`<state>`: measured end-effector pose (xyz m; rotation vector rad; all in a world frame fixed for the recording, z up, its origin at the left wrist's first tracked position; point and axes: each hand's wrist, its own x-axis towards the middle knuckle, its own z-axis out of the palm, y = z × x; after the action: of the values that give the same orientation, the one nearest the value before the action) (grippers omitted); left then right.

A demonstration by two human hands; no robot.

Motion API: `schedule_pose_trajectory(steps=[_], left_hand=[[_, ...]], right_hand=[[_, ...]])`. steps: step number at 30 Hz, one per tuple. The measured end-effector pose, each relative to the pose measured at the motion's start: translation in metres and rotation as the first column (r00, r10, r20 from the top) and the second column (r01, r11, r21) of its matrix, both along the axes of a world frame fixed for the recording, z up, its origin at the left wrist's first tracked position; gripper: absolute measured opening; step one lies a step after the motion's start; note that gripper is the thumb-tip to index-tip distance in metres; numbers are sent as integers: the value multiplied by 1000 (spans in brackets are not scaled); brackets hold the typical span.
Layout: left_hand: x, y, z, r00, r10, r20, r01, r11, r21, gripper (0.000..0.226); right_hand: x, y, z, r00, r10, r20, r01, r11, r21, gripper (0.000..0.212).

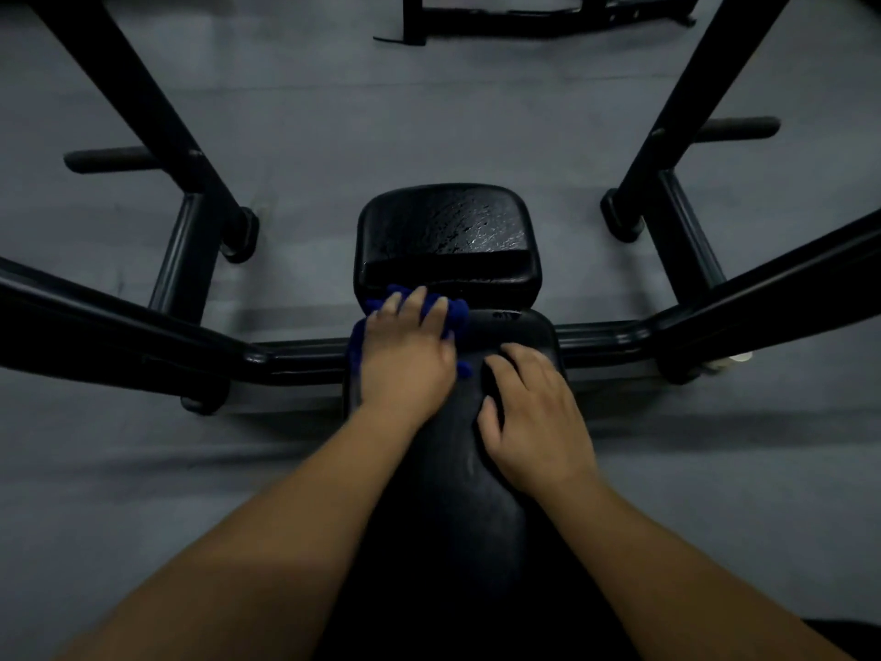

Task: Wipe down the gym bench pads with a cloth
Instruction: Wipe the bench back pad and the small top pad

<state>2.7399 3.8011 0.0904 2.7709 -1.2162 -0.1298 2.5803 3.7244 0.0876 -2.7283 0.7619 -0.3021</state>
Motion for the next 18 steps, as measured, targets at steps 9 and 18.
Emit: schedule_pose_trajectory(steps=[9, 18], left_hand=[[-19, 27, 21, 786, -345, -513, 73, 876, -478, 81], [4, 24, 0, 993, -51, -110, 17, 956, -292, 57]], right_hand=[[5, -12, 11, 940, -255, 227, 161, 917, 366, 47], [39, -20, 3, 978, 185, -99, -187, 982, -8, 59]])
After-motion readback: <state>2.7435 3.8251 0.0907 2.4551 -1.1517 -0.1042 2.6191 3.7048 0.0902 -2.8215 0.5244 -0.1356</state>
